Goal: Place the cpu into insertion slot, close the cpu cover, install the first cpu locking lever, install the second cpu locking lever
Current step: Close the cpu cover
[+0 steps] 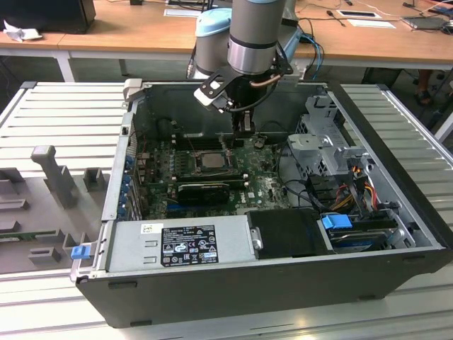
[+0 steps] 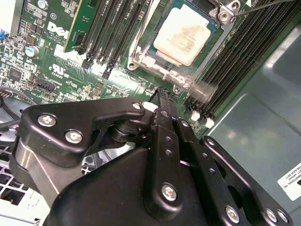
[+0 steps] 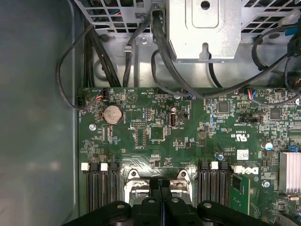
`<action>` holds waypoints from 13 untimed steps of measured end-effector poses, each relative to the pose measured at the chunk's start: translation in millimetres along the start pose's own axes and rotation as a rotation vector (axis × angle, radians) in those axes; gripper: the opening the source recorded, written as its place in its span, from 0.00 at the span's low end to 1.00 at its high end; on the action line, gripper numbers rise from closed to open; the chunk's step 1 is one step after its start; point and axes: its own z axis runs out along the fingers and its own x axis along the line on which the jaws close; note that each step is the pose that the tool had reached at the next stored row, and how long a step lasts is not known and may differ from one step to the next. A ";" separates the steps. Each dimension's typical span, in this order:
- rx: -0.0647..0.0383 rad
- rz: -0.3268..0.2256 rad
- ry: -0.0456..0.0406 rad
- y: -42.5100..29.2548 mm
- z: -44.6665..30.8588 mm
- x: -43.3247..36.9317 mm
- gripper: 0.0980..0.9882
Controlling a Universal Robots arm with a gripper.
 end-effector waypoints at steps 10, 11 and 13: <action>0.000 0.000 0.0000 -5.7 0.4 0.0 0.01; 0.000 0.000 0.0000 -6.2 0.5 -0.1 0.01; 0.000 0.000 0.0003 -7.5 1.7 -0.3 0.01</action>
